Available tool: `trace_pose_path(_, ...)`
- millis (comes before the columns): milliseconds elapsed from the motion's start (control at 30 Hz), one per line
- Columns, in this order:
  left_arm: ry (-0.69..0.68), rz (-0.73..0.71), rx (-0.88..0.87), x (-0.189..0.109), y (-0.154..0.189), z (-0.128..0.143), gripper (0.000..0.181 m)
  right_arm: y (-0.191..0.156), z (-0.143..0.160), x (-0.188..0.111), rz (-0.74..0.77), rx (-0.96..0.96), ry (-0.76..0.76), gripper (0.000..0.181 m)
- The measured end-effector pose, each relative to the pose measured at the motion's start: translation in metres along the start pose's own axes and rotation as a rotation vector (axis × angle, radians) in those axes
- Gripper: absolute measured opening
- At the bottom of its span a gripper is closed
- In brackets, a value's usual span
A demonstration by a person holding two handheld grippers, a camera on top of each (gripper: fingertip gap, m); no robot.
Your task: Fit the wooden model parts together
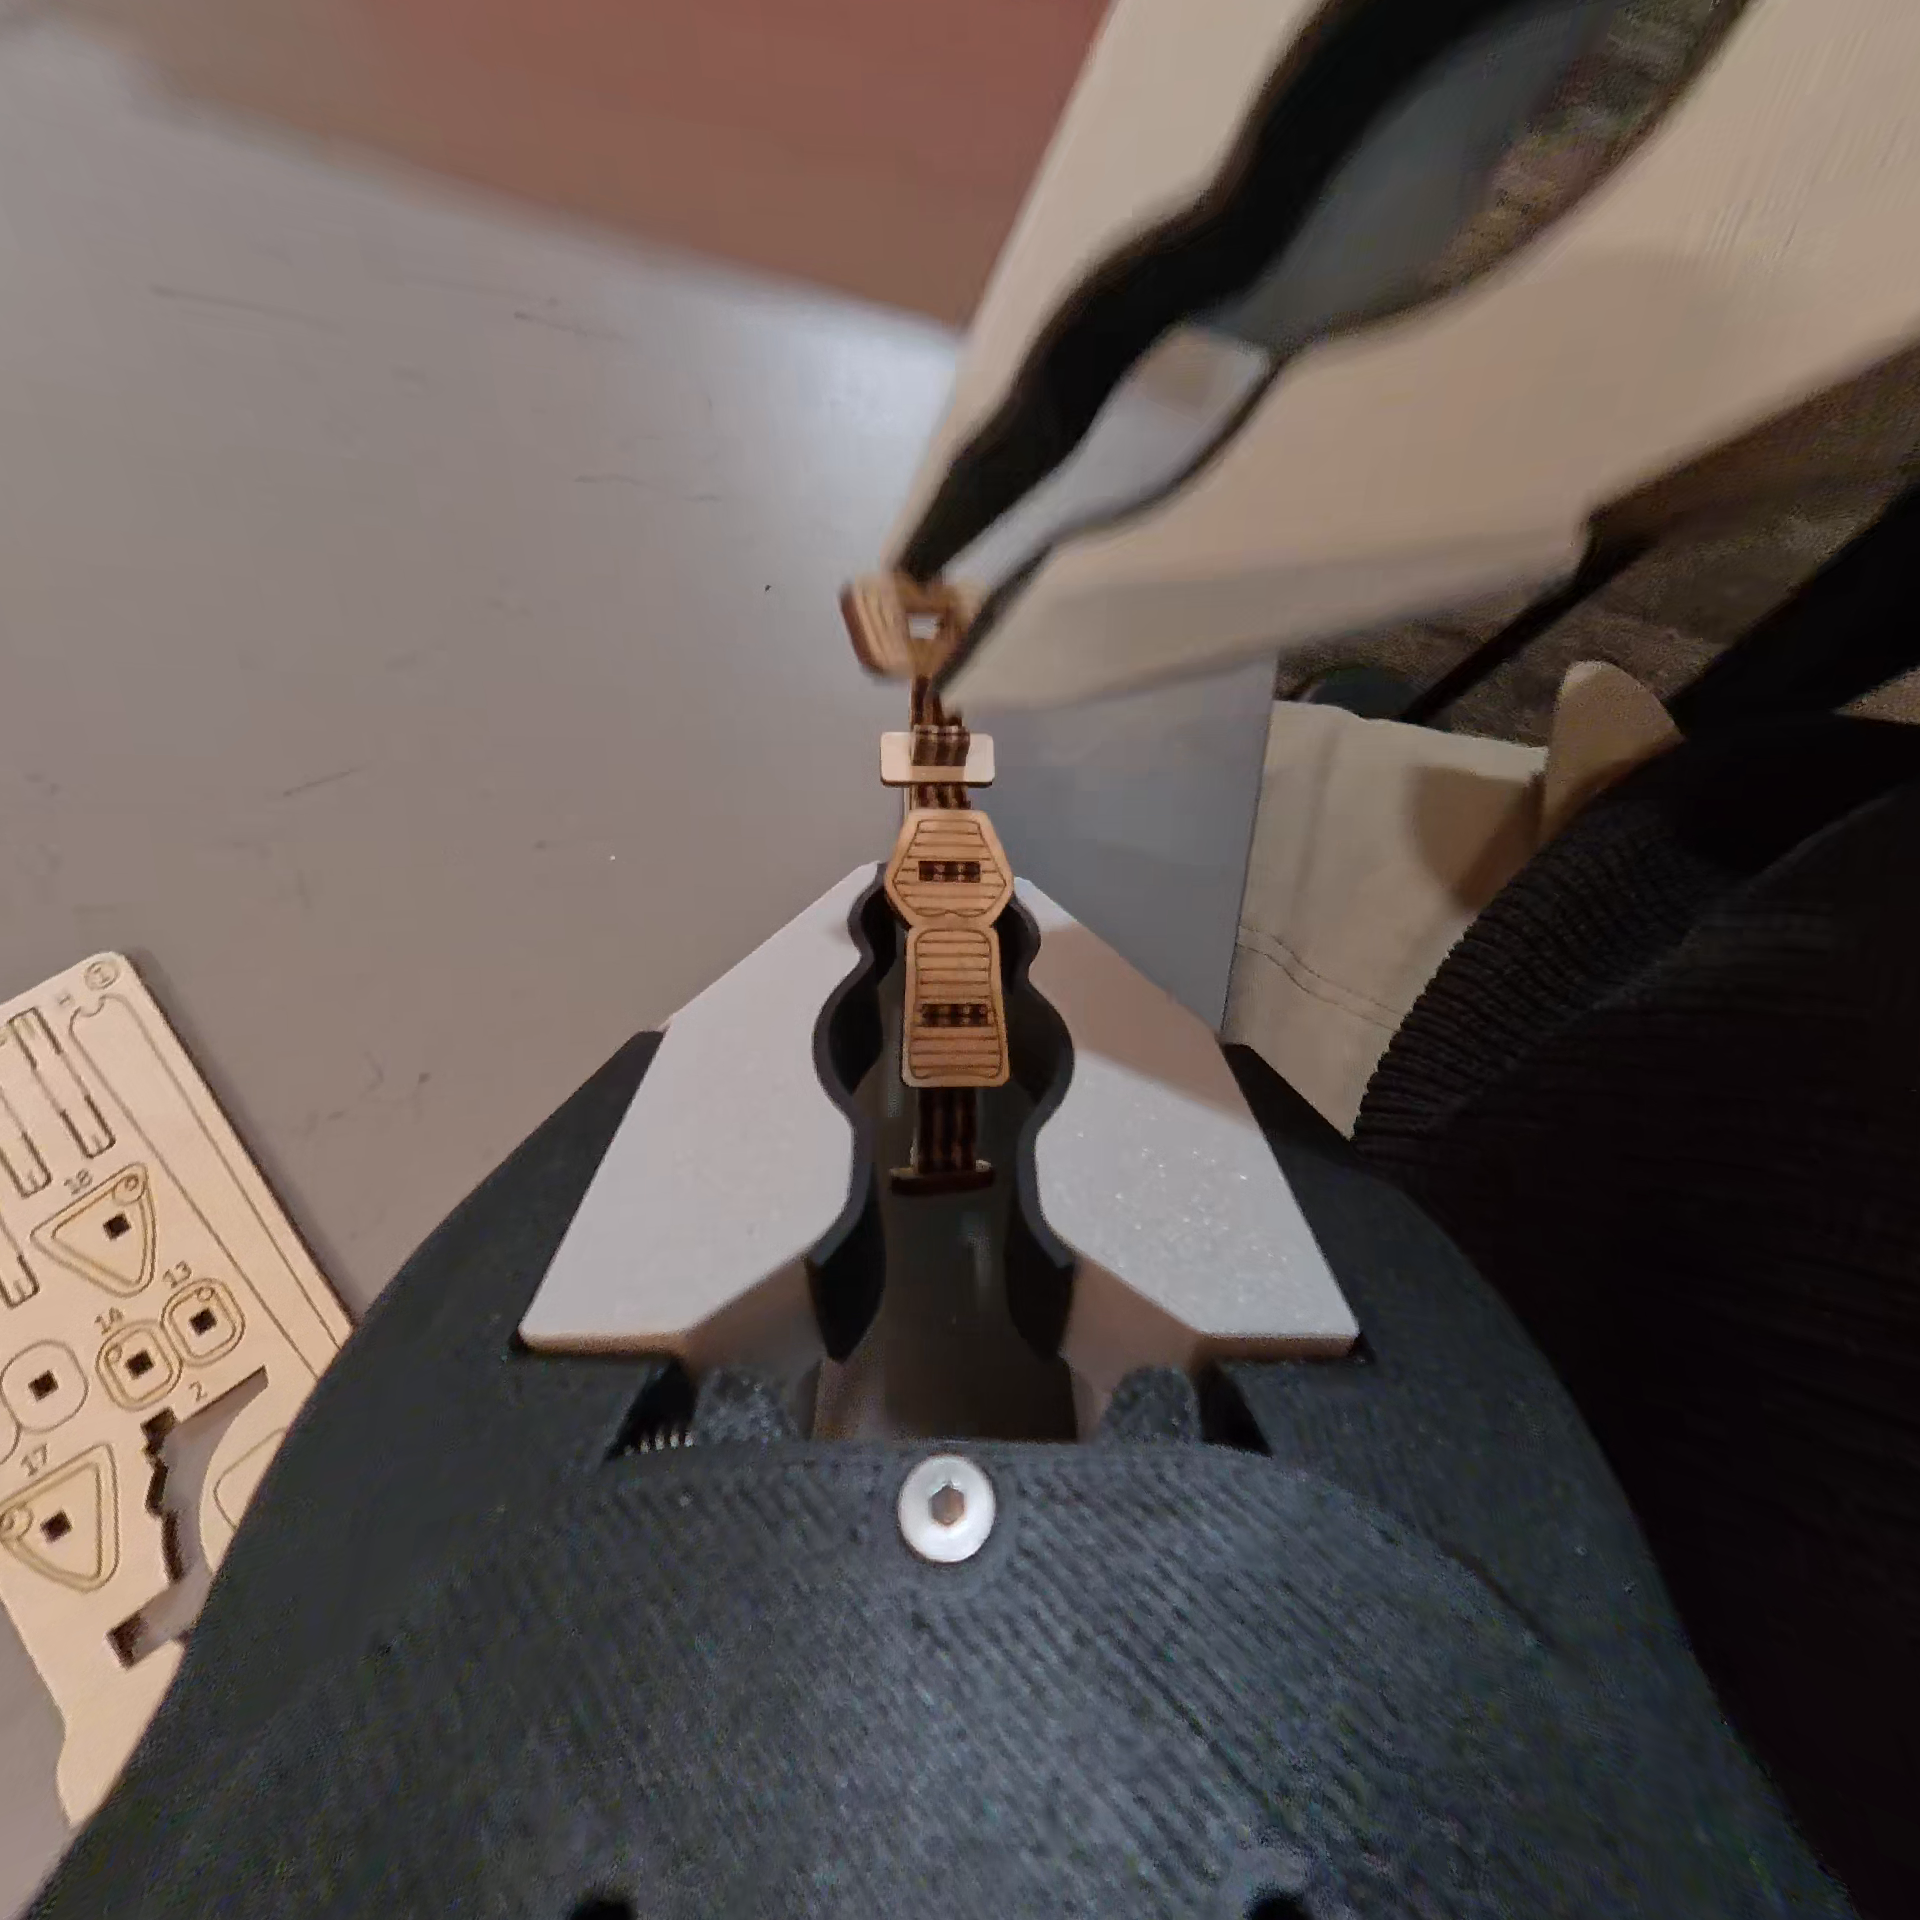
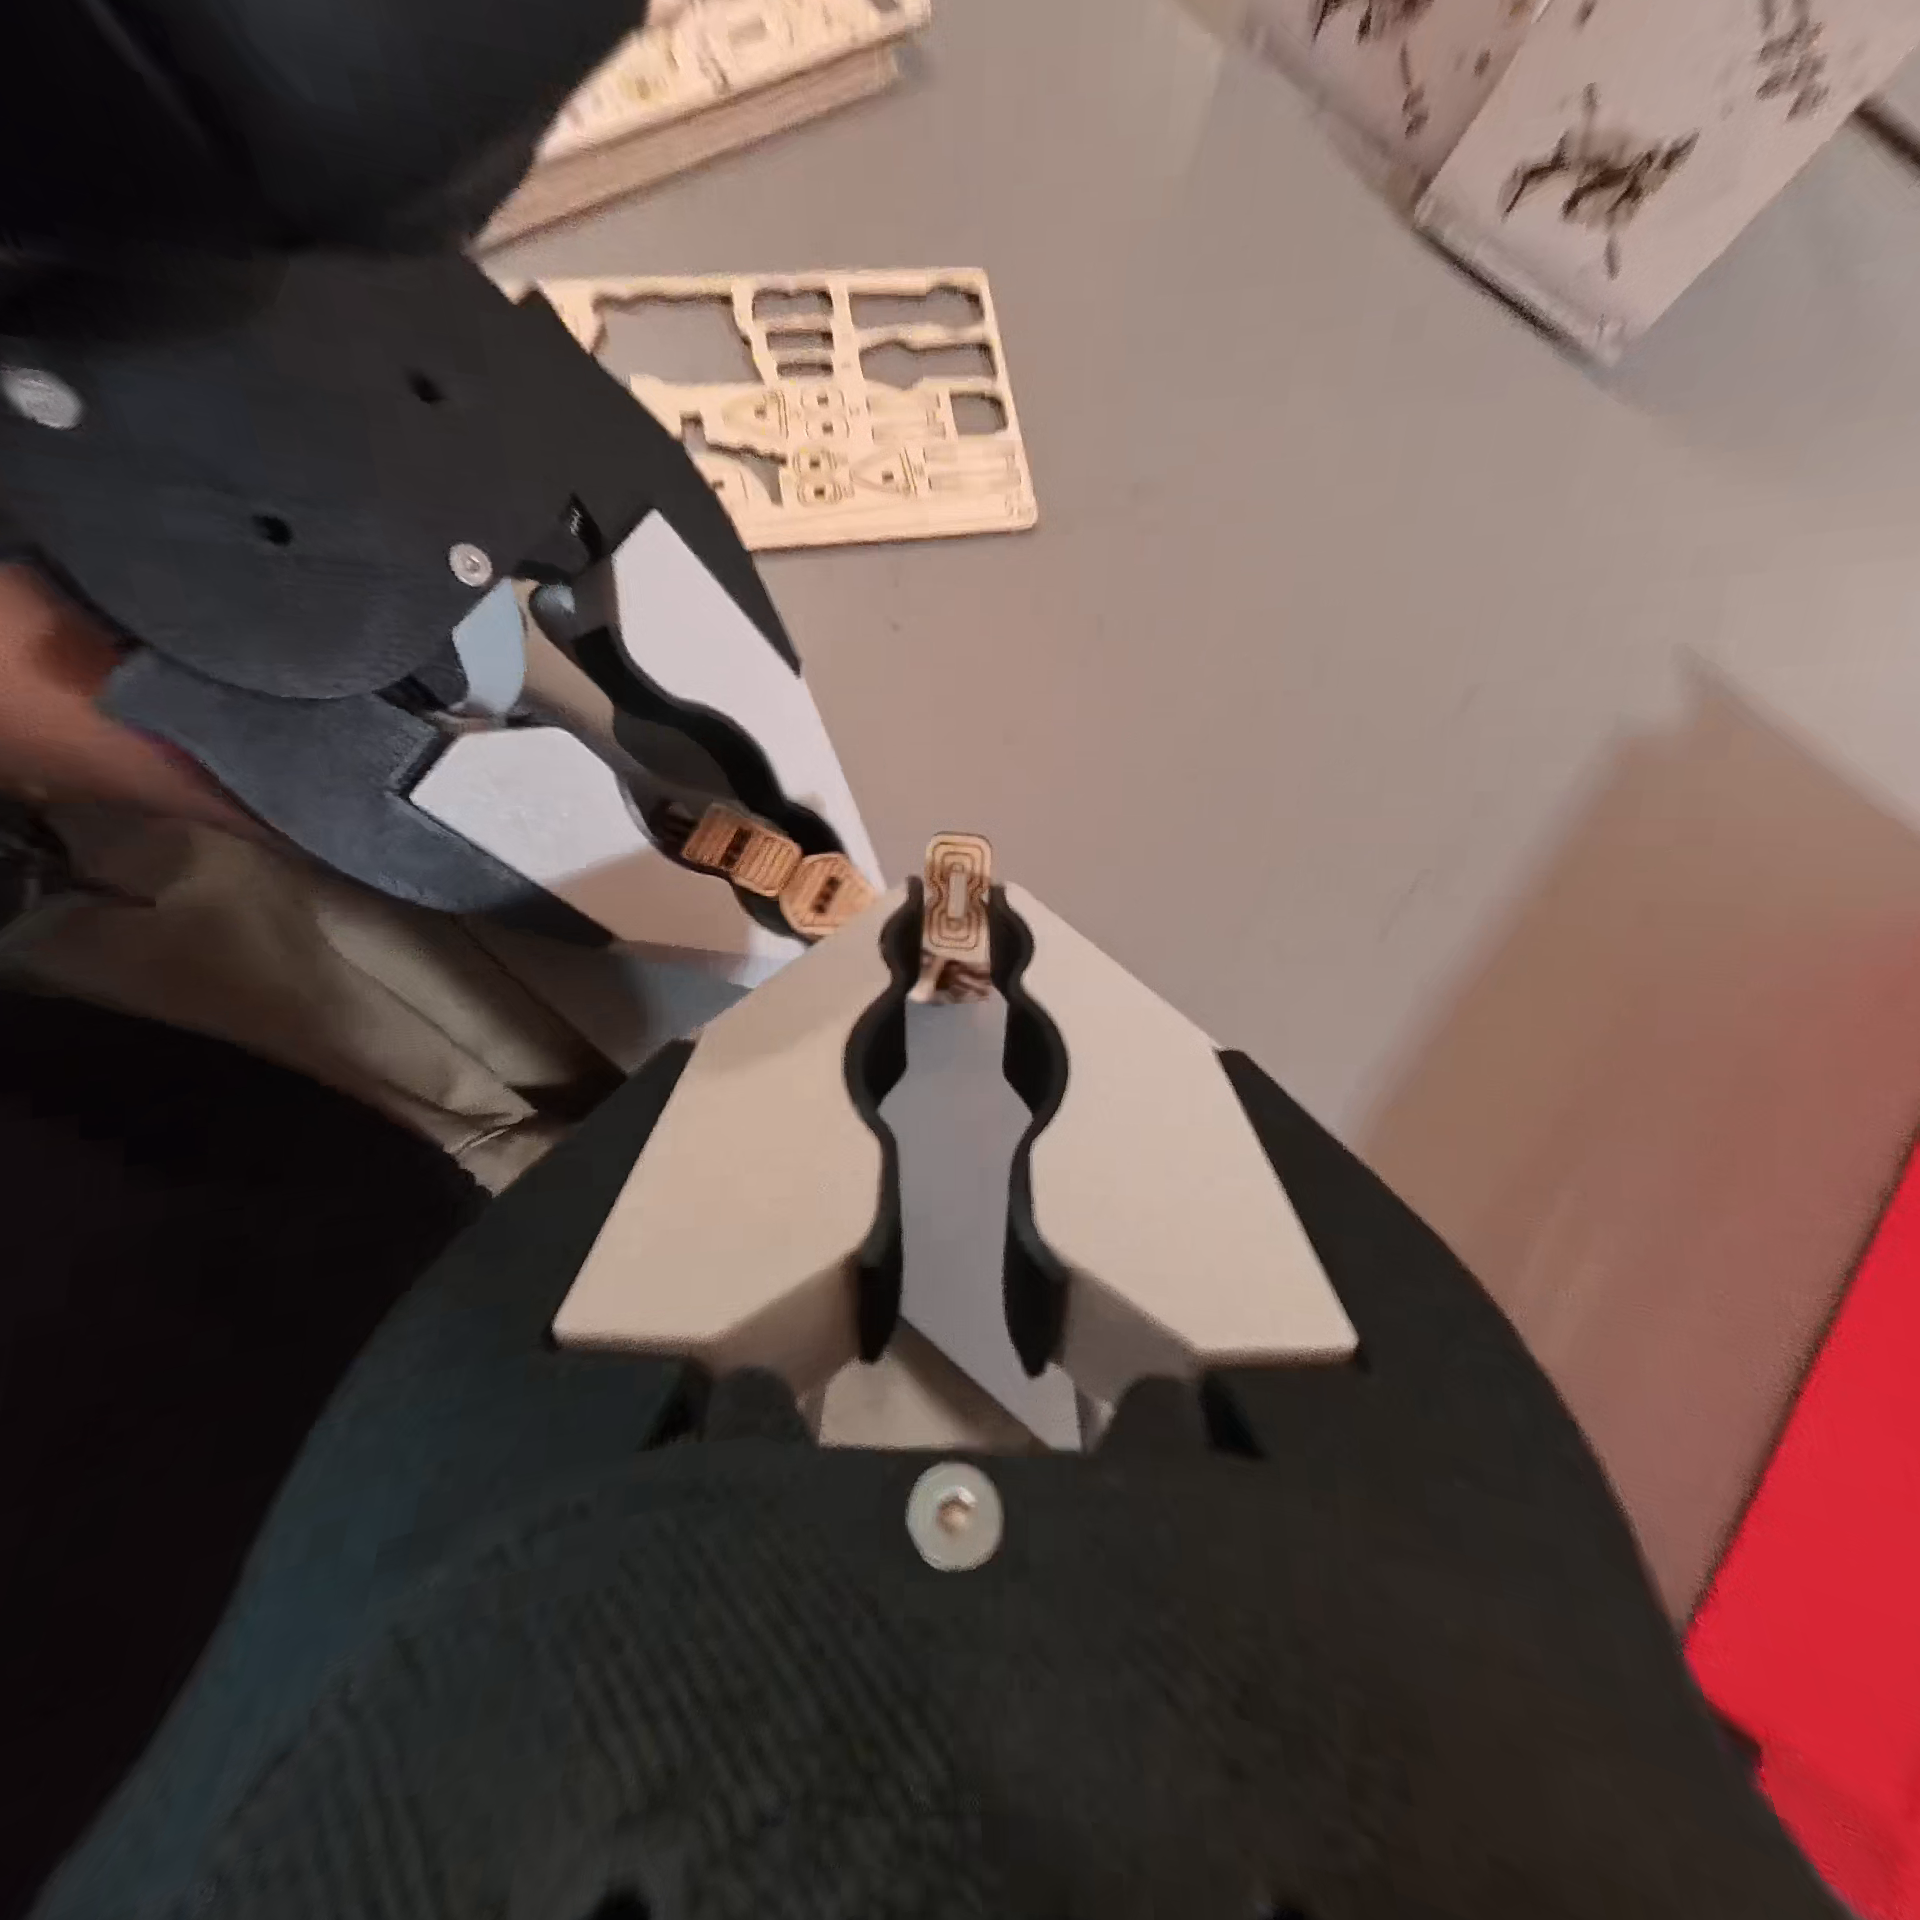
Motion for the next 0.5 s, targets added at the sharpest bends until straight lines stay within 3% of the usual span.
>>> trace_pose_path(133,-0.002,0.102,0.070,-0.003,0.001,0.004,0.018,0.025,0.002,-0.021,-0.078,0.021,0.114,0.012)
trace_pose_path(300,-0.012,0.154,0.125,-0.007,0.001,0.008,0.018,0.054,0.021,-0.021,-0.204,0.194,0.180,0.011)
trace_pose_path(500,-0.010,0.146,0.124,-0.007,0.001,0.007,0.018,0.055,0.058,0.006,-0.167,0.335,-0.073,0.012)
Point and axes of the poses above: each gripper's, where its closed fingertips meet, x out along the fingers, z out of its underside, y = z × x across the jaws, the point moved 7 cm from there along -x, back along the fingers, and after that the axes turned 2 degrees about -z, right-handed, at the moved point
